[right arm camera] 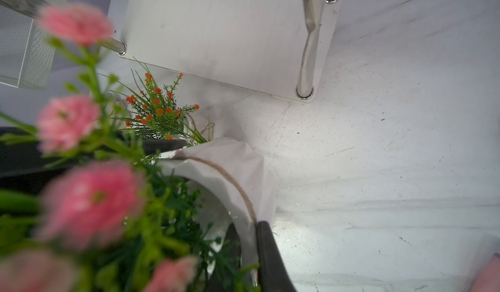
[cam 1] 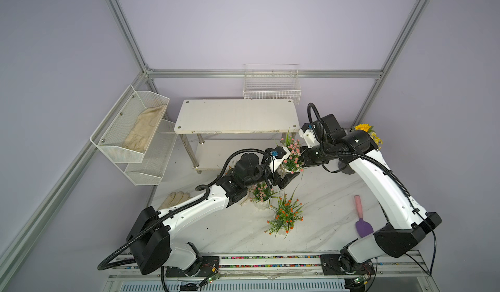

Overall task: Place the baby's breath potted plants on the rack by color
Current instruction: Place the baby's breath potted plant on the rack.

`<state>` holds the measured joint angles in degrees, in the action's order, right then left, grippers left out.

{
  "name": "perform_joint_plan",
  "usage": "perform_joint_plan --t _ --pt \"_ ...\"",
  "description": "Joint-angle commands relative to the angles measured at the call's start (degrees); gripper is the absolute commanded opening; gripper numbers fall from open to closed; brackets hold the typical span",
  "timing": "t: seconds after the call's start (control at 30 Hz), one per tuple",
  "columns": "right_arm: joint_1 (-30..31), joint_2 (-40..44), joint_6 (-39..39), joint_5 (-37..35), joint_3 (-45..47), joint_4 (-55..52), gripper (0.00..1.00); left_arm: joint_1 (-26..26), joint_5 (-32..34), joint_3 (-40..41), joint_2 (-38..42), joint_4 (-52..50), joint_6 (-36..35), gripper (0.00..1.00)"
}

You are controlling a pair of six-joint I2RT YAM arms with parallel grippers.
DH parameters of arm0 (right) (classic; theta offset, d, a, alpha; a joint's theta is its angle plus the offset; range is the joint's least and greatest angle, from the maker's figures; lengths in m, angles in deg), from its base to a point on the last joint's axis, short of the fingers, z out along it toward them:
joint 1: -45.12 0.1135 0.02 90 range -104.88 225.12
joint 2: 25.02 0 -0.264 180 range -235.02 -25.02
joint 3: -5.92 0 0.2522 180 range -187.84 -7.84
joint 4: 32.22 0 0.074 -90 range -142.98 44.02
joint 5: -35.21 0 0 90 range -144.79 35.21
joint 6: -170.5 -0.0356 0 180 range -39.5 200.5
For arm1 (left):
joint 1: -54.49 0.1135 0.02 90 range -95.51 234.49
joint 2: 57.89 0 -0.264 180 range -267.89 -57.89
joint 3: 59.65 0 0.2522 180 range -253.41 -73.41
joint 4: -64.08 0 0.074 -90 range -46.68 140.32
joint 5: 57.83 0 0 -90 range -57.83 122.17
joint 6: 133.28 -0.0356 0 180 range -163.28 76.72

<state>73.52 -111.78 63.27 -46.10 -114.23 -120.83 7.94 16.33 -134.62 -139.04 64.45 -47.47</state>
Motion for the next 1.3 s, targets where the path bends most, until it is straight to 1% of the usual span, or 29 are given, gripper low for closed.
perform_joint_plan --t 0.0,0.37,0.4,0.43,0.47,0.57,0.6,0.7,0.9,1.07,1.13,1.2,1.27 --pt "0.35 2.56 0.69 1.76 0.11 3.66 0.00 -0.14 -1.63 -3.81 -1.48 1.32 -1.05 1.00" --pt "0.34 3.04 0.89 2.08 1.06 4.36 0.00 -0.18 -1.50 -3.95 -1.98 0.59 -0.74 1.00" --pt "0.34 3.14 0.89 2.08 1.15 4.51 0.00 -0.21 -1.75 -3.97 -1.92 0.38 -0.87 0.98" --pt "0.40 3.22 0.89 2.12 1.17 4.49 0.00 -0.23 -1.82 -3.94 -2.00 0.33 -0.92 0.95" --pt "0.34 3.26 0.81 2.12 1.21 4.46 0.00 -0.19 -1.80 -3.94 -1.98 0.40 -0.84 0.89" --pt "0.34 3.31 0.71 2.30 1.09 4.63 0.00 -0.14 -2.05 -3.99 -2.00 0.15 -1.06 0.67" --pt "0.34 3.40 0.71 2.48 1.04 4.70 0.00 -0.21 -2.05 -4.01 -1.98 0.03 -1.01 0.61" --pt "0.34 3.41 0.63 2.45 1.06 4.72 0.00 -0.21 -2.33 -4.01 -1.92 -0.11 -1.08 0.50" --pt "0.34 3.57 0.62 2.30 1.67 5.14 0.00 -0.19 -1.89 -3.52 -1.52 0.36 -0.87 0.39" --pt "0.29 3.77 0.53 2.91 1.98 5.71 0.00 -0.19 -1.78 -4.28 -2.07 -1.11 -1.29 0.23" --pt "0.34 3.86 0.45 2.62 1.89 5.82 0.00 -0.18 -1.87 -4.66 -2.34 -1.74 -1.36 0.19" --pt "0.34 4.02 0.45 2.47 1.79 5.77 0.07 -0.13 -1.66 -4.86 -2.44 -2.08 -1.40 0.15" --pt "0.34 4.17 0.44 2.26 1.79 5.89 0.08 -0.10 -1.32 -4.87 -2.44 -1.88 -1.19 0.11"
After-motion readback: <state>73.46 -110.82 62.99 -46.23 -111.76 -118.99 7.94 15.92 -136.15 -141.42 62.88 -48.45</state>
